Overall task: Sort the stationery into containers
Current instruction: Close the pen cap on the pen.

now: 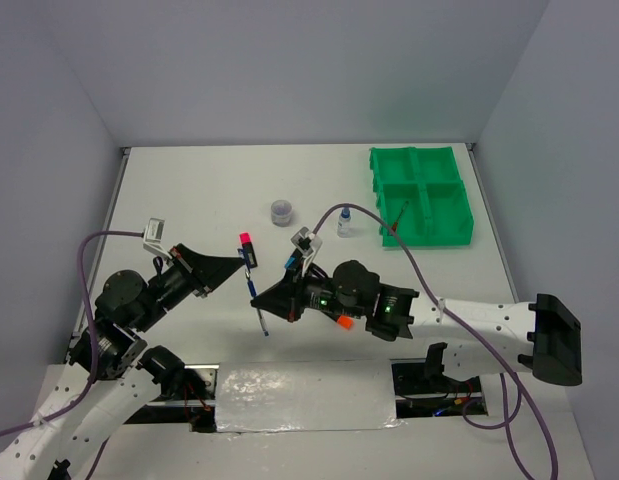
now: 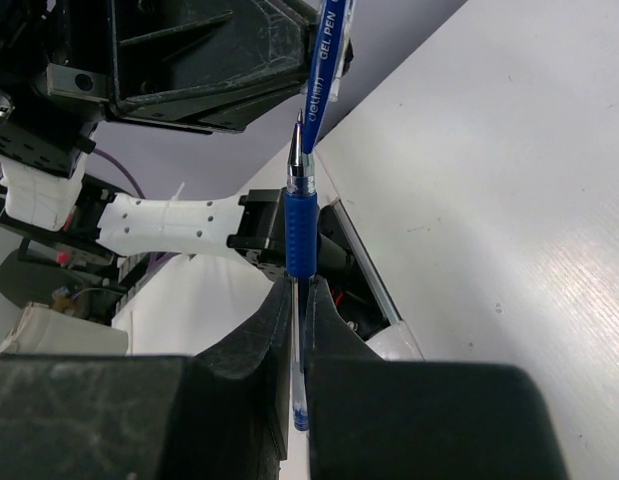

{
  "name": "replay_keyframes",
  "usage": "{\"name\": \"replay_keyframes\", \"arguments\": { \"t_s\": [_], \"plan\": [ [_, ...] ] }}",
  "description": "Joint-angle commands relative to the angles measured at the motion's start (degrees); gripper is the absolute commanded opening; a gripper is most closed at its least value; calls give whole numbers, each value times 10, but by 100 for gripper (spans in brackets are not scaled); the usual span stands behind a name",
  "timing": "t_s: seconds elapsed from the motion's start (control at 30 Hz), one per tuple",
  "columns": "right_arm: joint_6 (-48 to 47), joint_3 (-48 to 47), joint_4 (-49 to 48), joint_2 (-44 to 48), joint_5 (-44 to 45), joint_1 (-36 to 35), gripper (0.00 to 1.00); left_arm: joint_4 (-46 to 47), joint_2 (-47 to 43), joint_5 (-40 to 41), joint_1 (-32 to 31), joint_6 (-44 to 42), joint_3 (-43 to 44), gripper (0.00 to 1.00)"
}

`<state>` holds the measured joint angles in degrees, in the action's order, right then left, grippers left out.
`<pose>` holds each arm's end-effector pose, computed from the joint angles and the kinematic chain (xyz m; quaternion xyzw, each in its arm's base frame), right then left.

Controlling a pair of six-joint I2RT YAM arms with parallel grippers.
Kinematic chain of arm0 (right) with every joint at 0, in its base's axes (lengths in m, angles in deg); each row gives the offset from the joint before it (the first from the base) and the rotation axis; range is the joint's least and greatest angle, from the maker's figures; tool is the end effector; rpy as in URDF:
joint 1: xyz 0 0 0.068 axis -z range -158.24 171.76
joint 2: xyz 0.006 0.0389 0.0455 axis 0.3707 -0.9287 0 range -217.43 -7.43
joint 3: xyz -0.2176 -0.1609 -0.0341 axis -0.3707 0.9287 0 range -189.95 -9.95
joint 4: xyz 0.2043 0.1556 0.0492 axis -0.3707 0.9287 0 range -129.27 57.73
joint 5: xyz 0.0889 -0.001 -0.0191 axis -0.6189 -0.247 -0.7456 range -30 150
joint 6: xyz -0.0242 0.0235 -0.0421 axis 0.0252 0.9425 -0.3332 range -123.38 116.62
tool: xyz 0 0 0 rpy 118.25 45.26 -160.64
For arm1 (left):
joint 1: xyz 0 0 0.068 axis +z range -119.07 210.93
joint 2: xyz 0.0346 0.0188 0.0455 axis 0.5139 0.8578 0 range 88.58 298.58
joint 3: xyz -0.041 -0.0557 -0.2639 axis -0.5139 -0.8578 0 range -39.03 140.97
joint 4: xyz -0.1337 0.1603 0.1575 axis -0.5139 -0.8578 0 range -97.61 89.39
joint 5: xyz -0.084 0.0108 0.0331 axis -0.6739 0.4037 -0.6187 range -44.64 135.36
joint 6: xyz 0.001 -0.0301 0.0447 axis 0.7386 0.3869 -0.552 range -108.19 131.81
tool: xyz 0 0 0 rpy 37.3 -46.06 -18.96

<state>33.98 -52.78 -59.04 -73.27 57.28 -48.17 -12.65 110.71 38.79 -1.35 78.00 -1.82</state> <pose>0.0912 0.2545 0.3076 -0.2194 0.6929 0.5632 0.3931 0.0872 -0.0599 0.3404 -0.1605 0.6692 -0.5744 0.4432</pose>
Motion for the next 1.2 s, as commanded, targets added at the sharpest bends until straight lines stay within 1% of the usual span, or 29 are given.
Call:
{"name": "replay_keyframes", "arguments": {
  "t_s": [0.0,0.2,0.47,0.9,1.03,1.17],
  "plan": [
    [-9,-27,-19,-5,-11,6,0,17,-5,-13,-1,-3,20,0],
    [-5,-24,-26,-5,-9,8,0,32,-1,-25,-1,-1,10,0],
    [-5,-27,-21,1,-11,17,0,38,-2,-27,-1,2,4,0],
    [-1,-25,-40,9,-16,20,0,45,0,-22,-1,3,-8,0],
    [3,-25,-35,14,0,20,0,50,1,-28,-1,1,-8,0],
    [8,-30,-43,12,-6,20,0,50,1,-27,-1,-6,-11,0]
  ]
}}
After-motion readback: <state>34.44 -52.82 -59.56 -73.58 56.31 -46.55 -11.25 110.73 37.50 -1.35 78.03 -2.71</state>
